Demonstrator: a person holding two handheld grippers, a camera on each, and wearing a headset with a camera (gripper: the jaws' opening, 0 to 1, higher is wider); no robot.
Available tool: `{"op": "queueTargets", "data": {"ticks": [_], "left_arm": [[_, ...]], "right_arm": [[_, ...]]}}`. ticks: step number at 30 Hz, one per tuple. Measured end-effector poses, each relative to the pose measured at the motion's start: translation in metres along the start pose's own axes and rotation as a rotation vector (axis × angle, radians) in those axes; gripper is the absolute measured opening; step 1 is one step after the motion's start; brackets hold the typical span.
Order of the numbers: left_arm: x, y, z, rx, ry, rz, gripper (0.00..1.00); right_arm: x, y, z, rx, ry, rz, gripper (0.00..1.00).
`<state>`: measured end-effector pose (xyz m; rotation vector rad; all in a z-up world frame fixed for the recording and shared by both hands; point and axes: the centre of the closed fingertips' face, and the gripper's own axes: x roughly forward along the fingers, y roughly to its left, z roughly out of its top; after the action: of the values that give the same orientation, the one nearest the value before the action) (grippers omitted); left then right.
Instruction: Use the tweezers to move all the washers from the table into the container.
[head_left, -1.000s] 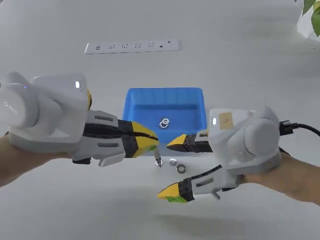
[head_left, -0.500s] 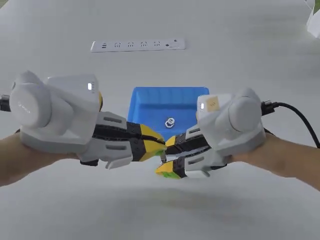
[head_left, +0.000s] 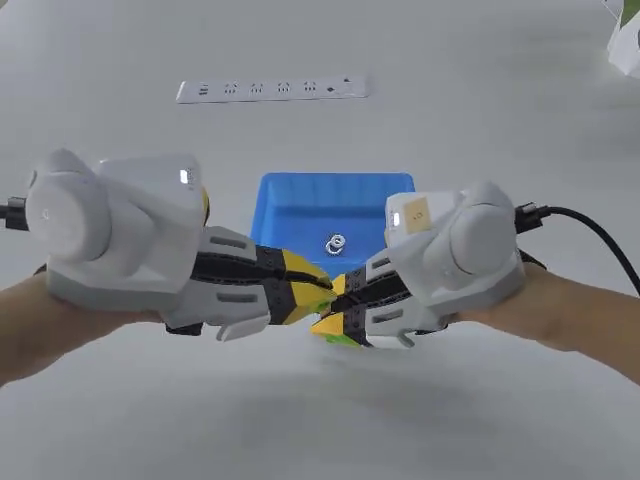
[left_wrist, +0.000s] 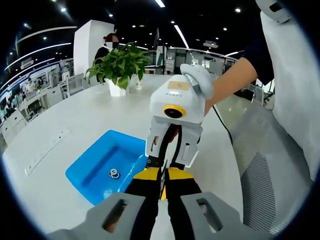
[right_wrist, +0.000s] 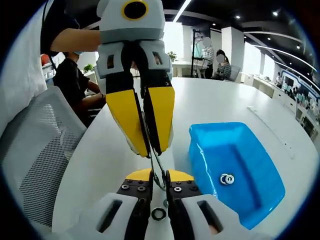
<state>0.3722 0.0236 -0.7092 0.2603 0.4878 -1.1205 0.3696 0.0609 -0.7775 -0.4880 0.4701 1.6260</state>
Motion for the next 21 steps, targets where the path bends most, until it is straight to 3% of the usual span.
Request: {"op": "queueTargets", "data": {"ticks": [3, 6, 16, 21], "left_arm": [[0.0, 0.0, 0.0, -0.015, -0.01, 0.01, 0.08], [0.0, -0.004, -0.001, -0.04, -0.009, -0.001, 0.22], [-0.011, -0.002, -0.005, -0.055, -0.015, 0.047, 0.25], [-0.019, 0.0, -0.002, -0.067, -0.033, 0.08, 0.27]], "right_arm": [[0.0, 0.0, 0.0, -0.005, -0.002, -0.012, 0.1], [-0.001, -0.001, -0.001, 0.017, -0.005, -0.018, 0.09], [-0.004, 0.001, 0.002, 0.029, -0.009, -0.031, 0.09], [-0.008, 0.001, 0.011, 0.026, -0.023, -0.044, 0.09]]}}
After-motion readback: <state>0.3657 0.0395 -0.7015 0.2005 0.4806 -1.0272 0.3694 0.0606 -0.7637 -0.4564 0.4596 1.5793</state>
